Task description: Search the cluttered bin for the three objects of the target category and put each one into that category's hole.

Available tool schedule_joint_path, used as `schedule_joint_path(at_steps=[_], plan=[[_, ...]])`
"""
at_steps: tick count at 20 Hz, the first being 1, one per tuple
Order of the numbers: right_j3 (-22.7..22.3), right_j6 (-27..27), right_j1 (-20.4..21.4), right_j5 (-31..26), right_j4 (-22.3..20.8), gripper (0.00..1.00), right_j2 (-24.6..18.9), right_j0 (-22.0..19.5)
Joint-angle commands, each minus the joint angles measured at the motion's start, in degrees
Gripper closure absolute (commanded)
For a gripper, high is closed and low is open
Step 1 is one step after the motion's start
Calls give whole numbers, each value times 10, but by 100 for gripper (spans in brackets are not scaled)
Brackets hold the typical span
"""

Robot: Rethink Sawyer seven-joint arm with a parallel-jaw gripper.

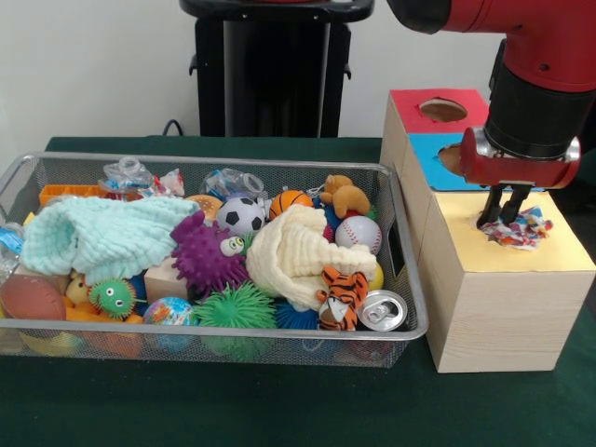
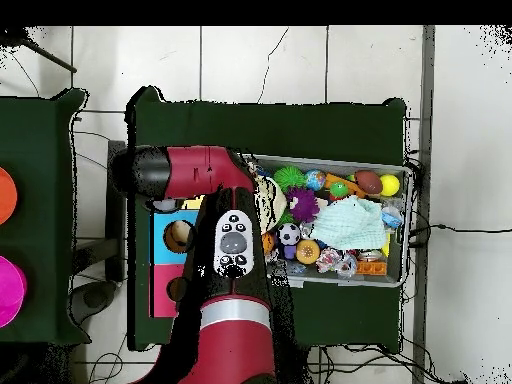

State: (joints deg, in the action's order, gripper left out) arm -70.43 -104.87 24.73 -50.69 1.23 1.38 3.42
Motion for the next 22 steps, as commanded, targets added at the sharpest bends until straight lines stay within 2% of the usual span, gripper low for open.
schedule_joint_path(at_steps=[1,22], plan=[[-22,-107,-19,-40,4,0,5,-2],[-20,-93,-21,-40,8,0,3,-5]])
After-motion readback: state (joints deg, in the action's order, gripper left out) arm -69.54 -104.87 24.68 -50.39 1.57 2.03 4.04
